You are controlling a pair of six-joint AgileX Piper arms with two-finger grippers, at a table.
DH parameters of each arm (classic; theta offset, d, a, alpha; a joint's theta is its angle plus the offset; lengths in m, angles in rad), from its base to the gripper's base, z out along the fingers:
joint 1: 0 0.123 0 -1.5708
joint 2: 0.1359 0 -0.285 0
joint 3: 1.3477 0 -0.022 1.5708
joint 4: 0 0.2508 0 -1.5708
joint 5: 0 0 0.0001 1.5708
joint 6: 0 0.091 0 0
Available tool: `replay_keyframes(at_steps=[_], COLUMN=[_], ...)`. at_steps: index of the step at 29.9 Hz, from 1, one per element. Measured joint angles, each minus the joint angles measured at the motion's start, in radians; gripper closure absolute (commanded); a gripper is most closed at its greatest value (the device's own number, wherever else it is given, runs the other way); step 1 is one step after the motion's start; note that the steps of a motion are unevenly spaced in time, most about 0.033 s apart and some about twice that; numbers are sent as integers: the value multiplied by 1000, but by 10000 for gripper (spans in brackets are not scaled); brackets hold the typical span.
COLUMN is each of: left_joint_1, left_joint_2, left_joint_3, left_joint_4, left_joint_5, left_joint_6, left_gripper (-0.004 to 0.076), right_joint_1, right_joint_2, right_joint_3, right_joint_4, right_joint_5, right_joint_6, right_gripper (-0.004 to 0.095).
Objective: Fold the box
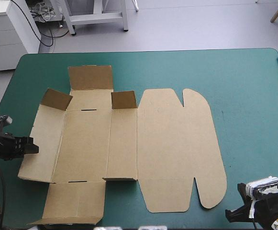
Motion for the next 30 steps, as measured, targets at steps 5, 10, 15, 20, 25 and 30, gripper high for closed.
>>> replay_keyframes(at_steps=[5, 10, 15, 20, 25, 30], left_joint_1=[0, 0, 0, 0, 0, 0], left_joint_2=[0, 0, 0, 0, 0, 0], left_joint_3=[-3, -3, -4, -5, -5, -5], left_joint_4=[-1, -14, -20, -11, -5, 36], left_joint_5=[0, 12, 21, 23, 20, 3], left_joint_6=[0, 0, -2, -2, -2, -1], left_gripper=[701, 731, 731, 731, 640, 320], right_joint_1=[0, 0, 0, 0, 0, 0], right_joint_2=[0, 0, 0, 0, 0, 0], right_joint_3=[0, 0, 0, 0, 0, 0], right_joint_4=[0, 0, 0, 0, 0, 0], right_joint_5=[0, 0, 0, 0, 0, 0], right_joint_6=[0, 0, 0, 0, 0, 0], right_gripper=[929, 929, 929, 929, 929, 929])
